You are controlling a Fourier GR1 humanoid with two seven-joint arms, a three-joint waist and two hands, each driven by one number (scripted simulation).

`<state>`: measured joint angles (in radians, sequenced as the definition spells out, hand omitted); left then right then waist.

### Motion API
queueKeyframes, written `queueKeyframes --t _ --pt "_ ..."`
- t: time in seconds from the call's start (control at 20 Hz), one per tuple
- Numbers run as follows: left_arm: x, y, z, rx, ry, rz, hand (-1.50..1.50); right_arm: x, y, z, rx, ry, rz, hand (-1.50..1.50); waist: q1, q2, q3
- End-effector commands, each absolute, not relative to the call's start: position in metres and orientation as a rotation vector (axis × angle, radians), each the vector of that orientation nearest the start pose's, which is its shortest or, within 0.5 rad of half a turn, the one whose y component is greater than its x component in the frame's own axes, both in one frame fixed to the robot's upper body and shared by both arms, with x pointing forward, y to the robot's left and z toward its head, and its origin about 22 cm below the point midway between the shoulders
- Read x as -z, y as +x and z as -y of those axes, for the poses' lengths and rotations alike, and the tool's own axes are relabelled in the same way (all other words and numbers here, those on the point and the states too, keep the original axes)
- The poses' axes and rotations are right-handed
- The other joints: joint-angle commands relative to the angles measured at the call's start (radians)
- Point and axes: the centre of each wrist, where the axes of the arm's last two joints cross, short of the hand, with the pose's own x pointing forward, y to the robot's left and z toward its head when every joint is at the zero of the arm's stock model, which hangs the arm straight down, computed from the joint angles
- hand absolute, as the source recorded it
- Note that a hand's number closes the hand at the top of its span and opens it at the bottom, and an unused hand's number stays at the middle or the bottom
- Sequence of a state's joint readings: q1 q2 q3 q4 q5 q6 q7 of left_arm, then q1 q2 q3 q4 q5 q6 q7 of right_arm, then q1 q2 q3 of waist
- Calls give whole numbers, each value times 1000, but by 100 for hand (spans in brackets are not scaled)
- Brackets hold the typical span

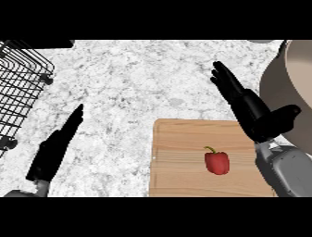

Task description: Pick the bell pepper from the cutting board and place it in the pot

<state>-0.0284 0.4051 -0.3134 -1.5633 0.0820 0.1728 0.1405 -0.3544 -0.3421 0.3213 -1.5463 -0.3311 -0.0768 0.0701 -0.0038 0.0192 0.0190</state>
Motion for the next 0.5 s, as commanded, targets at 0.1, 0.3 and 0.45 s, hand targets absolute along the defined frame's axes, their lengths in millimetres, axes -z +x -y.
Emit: queueKeyframes --t 0.1,0.3,0.45 --pt "-56 270 -270 162 199 1521 0 -102 323 230 -493 113 1818 150 14 -15 -18" --pt "-58 267 -270 78 228 1565 0 -147 324 277 -1063 -367 1861 150 28 -54 -54" --pt "-78 277 -275 -54 186 1625 0 -59 314 300 -822 -365 1963 -150 18 -11 -16"
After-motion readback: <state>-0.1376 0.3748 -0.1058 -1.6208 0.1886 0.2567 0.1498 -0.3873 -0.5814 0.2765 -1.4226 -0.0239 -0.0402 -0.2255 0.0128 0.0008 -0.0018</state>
